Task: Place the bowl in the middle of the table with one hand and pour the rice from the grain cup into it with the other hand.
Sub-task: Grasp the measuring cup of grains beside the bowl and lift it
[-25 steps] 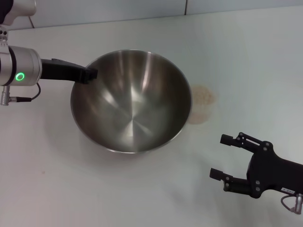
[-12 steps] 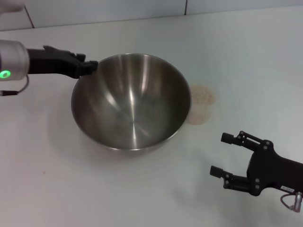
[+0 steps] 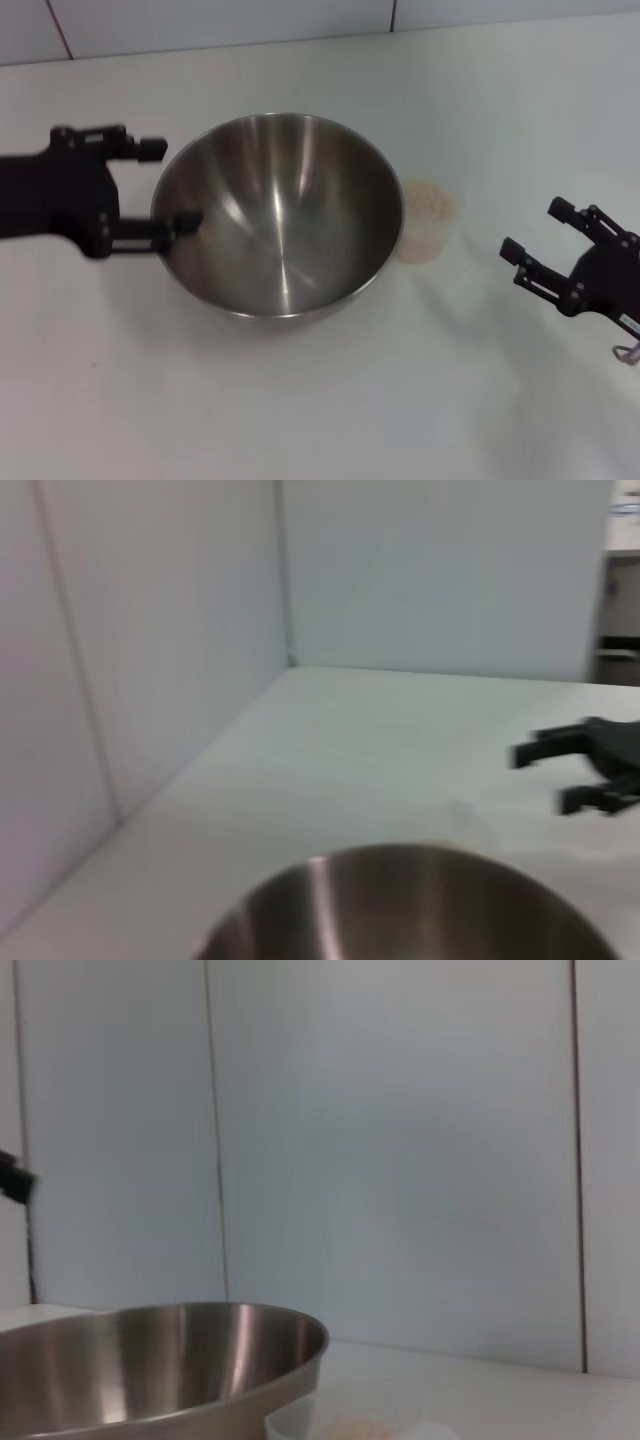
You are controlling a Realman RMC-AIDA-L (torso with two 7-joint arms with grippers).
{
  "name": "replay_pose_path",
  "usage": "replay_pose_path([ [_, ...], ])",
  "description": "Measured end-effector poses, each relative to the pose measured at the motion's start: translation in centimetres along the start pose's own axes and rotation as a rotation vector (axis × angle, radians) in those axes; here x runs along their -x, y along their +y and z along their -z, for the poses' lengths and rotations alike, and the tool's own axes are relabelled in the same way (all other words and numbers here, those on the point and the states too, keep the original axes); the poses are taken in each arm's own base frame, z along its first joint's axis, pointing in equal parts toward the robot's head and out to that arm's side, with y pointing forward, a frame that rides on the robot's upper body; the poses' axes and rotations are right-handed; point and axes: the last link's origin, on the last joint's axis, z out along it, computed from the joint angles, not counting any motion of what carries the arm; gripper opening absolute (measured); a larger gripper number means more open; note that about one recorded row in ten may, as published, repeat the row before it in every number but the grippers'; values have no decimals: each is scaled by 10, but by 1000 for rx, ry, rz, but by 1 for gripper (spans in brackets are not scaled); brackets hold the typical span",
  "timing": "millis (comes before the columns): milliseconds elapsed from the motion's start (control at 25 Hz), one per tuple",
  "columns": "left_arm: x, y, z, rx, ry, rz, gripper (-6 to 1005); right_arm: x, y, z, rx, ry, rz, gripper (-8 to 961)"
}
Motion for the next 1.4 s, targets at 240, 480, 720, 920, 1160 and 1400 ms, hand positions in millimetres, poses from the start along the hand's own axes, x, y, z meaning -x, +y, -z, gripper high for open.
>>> replay_pose_path([
  [240, 17, 11, 8, 96, -5, 39, 782, -8, 1, -24, -11, 65, 18, 813],
  [480, 27, 13, 7, 102, -8, 65, 857, -8, 0, -40, -31, 82, 38, 813],
  [720, 27, 12, 5, 109, -8, 70, 856, -6, -2, -52, -44, 96, 54, 813],
  [920, 28, 12, 5, 113, -8, 72, 856, -3, -5, -55, -59, 82, 57, 812],
  [1160, 29, 13, 4, 116, -7, 78, 856, -1, -11, -56, -89, 80, 57, 812],
  [1400, 28, 13, 3, 124, -6, 76, 856, 0, -17, -62, -107, 94, 68, 812],
])
